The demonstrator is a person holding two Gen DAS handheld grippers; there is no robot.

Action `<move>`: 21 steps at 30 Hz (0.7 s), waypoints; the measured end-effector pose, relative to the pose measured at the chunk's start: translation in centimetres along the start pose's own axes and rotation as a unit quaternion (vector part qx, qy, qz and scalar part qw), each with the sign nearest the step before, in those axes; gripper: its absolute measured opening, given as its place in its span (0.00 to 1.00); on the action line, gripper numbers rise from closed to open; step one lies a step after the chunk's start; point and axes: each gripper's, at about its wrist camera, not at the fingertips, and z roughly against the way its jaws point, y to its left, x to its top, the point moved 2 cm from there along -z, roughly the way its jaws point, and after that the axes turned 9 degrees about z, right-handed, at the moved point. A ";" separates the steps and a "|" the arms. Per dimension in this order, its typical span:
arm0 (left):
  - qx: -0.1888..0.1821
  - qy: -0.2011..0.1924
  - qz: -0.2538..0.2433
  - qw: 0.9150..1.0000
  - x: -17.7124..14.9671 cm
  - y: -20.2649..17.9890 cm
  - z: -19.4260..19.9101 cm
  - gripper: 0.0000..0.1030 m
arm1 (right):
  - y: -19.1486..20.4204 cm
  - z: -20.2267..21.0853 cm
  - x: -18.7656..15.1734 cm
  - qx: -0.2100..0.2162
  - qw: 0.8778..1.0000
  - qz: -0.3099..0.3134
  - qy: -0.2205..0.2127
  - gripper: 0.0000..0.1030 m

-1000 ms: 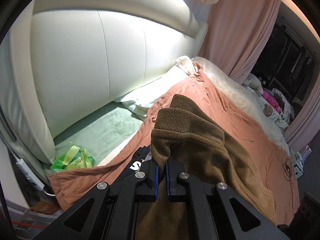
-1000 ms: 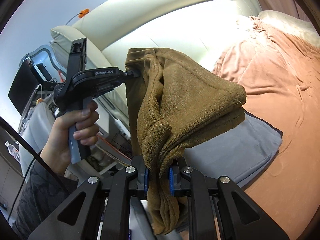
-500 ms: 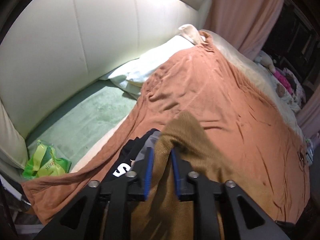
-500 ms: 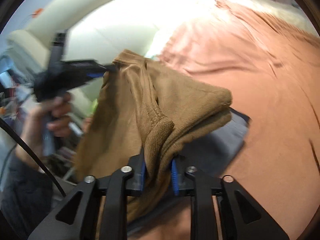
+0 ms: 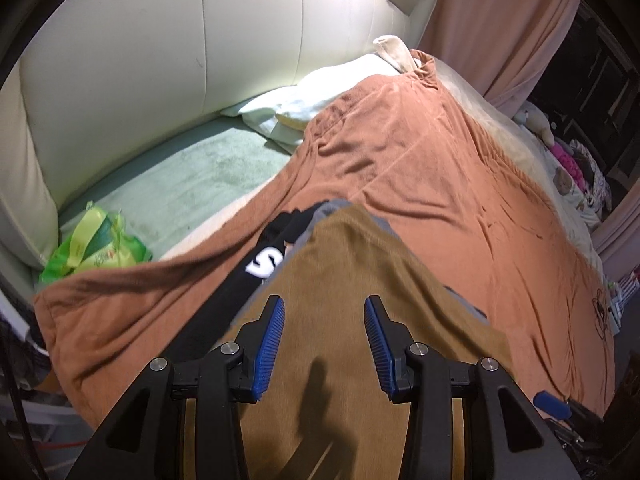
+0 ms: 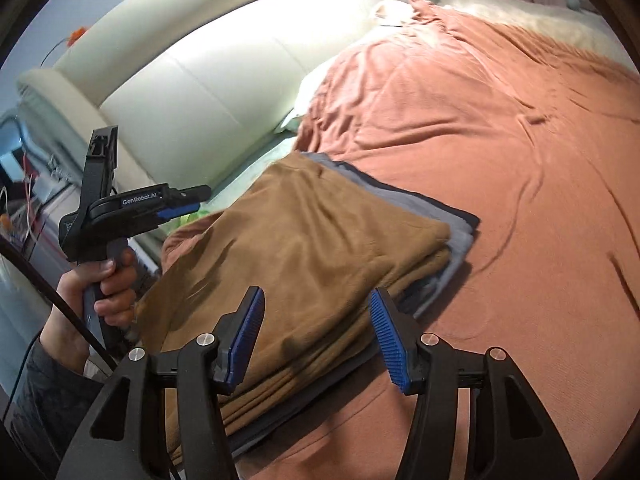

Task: Fold small clothes
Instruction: 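Lower the shirt onto the stack and open both tools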

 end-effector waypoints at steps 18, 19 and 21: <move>0.030 0.046 -0.006 0.998 -10.4 2.1 2.7 0.42 | 4.5 -3.7 -5.1 -0.023 0.987 0.132 0.090 0.27; 0.034 0.046 -0.010 0.998 -10.9 1.9 2.9 0.42 | 4.4 -3.5 -5.3 -0.031 0.986 0.134 0.091 0.27; 0.036 0.047 -0.014 0.998 -11.6 1.5 3.2 0.42 | 4.2 -3.2 -5.6 -0.039 0.986 0.134 0.091 0.27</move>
